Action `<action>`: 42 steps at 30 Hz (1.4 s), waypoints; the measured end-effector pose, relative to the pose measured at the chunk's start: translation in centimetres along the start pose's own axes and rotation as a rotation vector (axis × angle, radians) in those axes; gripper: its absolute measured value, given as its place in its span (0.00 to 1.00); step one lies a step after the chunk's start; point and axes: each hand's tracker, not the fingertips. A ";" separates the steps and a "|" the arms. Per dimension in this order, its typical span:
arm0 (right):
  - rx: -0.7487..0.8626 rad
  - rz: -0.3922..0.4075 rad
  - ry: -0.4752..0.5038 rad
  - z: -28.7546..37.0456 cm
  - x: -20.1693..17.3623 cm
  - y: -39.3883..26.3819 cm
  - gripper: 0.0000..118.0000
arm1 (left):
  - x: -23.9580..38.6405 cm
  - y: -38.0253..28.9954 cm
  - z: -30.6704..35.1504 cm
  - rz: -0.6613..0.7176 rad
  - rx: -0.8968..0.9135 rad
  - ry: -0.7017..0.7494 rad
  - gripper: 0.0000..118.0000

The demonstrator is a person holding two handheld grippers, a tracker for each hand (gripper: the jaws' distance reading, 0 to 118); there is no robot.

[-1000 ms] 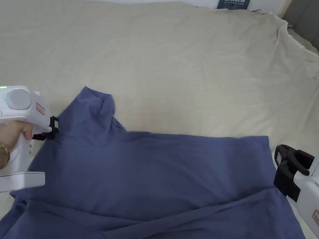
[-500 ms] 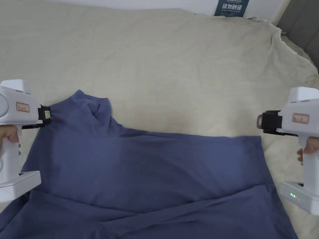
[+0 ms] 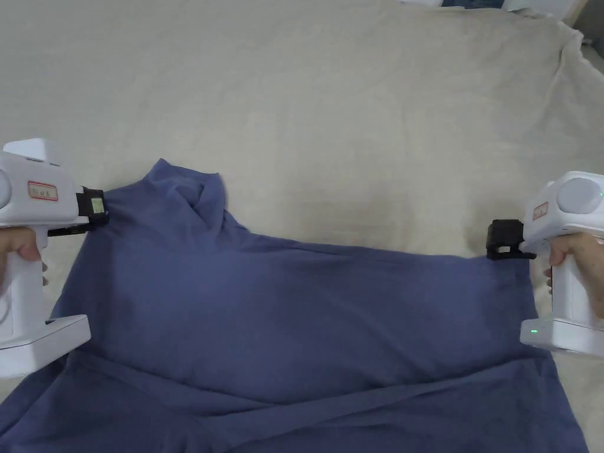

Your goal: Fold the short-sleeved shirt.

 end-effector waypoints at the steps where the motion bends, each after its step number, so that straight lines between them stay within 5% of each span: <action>1: -0.009 -0.019 -0.009 -0.3 0.0 0.1 0.61 | 0.0 0.0 -0.2 0.004 -0.004 0.003 0.00; 5: -0.028 -0.081 0.015 -0.8 0.7 0.2 0.05 | 0.0 0.0 -0.5 0.007 -0.009 0.003 0.00; 7: -0.019 -0.151 0.042 -0.4 1.0 0.0 0.04 | 0.0 0.0 -0.5 0.012 -0.010 0.003 0.00; 20: 0.225 0.014 0.140 11.5 4.5 -4.2 0.03 | -2.2 -1.1 6.4 0.099 0.079 -0.078 0.00; 28: 0.314 0.010 0.163 18.0 8.2 -12.2 0.03 | -4.4 -6.4 13.9 0.082 0.133 -0.122 0.00; 42: 0.149 -0.001 0.141 12.5 9.9 -25.5 0.03 | -6.2 -20.2 13.2 0.024 -0.039 -0.014 0.00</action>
